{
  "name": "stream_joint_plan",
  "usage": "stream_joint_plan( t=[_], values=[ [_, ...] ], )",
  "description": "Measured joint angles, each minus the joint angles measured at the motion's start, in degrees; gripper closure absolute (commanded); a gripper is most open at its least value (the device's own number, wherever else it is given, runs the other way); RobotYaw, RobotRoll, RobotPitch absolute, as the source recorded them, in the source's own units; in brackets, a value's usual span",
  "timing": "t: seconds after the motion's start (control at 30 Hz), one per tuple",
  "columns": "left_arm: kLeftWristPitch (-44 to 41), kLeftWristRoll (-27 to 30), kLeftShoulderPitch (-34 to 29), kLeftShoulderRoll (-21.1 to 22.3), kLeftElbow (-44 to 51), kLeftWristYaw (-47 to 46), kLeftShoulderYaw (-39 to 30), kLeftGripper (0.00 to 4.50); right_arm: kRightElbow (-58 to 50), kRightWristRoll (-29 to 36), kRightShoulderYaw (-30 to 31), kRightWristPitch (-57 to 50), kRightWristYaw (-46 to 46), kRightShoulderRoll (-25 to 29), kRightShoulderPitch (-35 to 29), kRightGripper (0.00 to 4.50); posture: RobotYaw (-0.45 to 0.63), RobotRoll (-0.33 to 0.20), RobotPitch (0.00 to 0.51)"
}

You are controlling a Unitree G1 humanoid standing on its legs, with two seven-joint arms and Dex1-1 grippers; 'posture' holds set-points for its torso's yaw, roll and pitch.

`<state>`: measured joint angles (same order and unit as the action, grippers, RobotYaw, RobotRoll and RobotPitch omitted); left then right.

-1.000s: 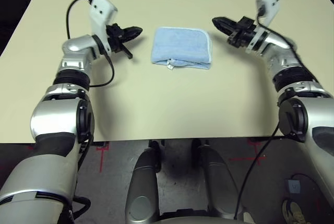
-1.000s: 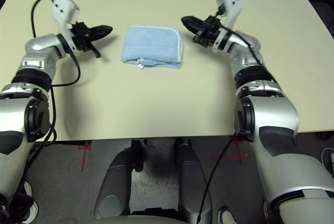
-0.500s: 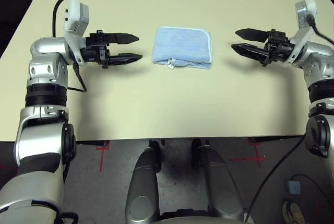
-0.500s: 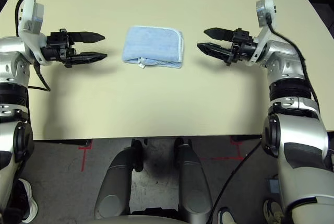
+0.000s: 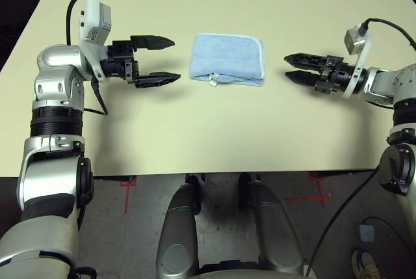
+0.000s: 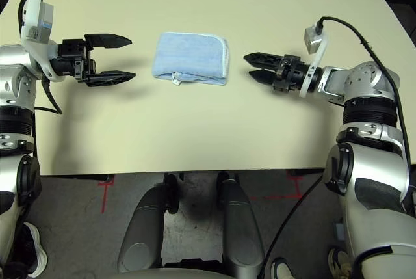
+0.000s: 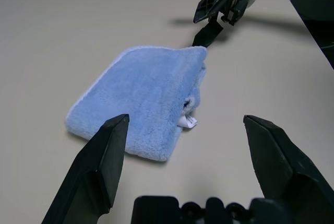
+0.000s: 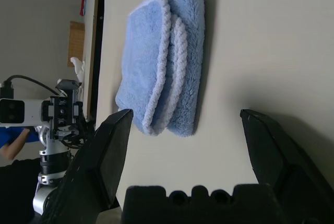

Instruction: Fold the towel and set it aside.

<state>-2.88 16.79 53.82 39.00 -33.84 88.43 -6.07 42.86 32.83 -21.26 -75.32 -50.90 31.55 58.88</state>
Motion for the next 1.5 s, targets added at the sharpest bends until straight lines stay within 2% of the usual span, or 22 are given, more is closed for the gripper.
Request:
stream_joint_plan(
  t=[0.4,0.63,0.77,0.9,1.07,1.1,1.27,1.5],
  values=[
    [-0.94,1.99,-2.77,0.08,3.97,-0.15,0.36,0.06,9.16,-0.97,3.1,6.35,1.66,-9.8,8.11,0.0,-0.01,0.0,0.305],
    [-1.5,2.47,-3.18,0.09,5.71,-0.87,0.4,0.06,13.6,-1.4,2.93,10.86,2.54,-12.24,10.79,0.0,0.0,0.0,0.301],
    [-1.63,2.61,-3.59,0.1,6.08,-0.94,0.4,0.0,14.94,-1.48,2.84,12.56,2.94,-12.24,10.79,0.93,-0.01,0.0,0.301],
    [-1.69,2.61,-3.71,0.1,6.08,-0.94,0.43,0.0,15.8,-2.08,2.84,13.22,3.62,-12.07,10.39,2.53,-0.02,0.0,0.301],
    [-1.69,2.61,-3.7,0.09,6.07,-0.94,0.57,0.0,15.13,-0.79,1.82,12.92,2.91,-11.69,10.7,4.29,-0.03,0.0,0.3],
    [-1.69,2.61,-3.7,0.09,6.07,-0.94,0.57,0.0,14.96,-0.73,1.6,13.24,2.92,-11.69,10.7,4.45,-0.03,0.0,0.299],
    [-1.69,2.61,-3.75,0.08,6.07,-1.07,0.69,0.0,15.1,-1.43,1.24,22.97,2.89,-10.95,10.01,4.45,-0.04,0.0,0.297],
    [-1.67,2.6,-5.04,0.04,6.06,-2.52,0.65,0.0,19.5,-0.57,-7.58,47.76,7.37,-7.4,12.47,4.45,-0.06,0.0,0.285]
  ],
)
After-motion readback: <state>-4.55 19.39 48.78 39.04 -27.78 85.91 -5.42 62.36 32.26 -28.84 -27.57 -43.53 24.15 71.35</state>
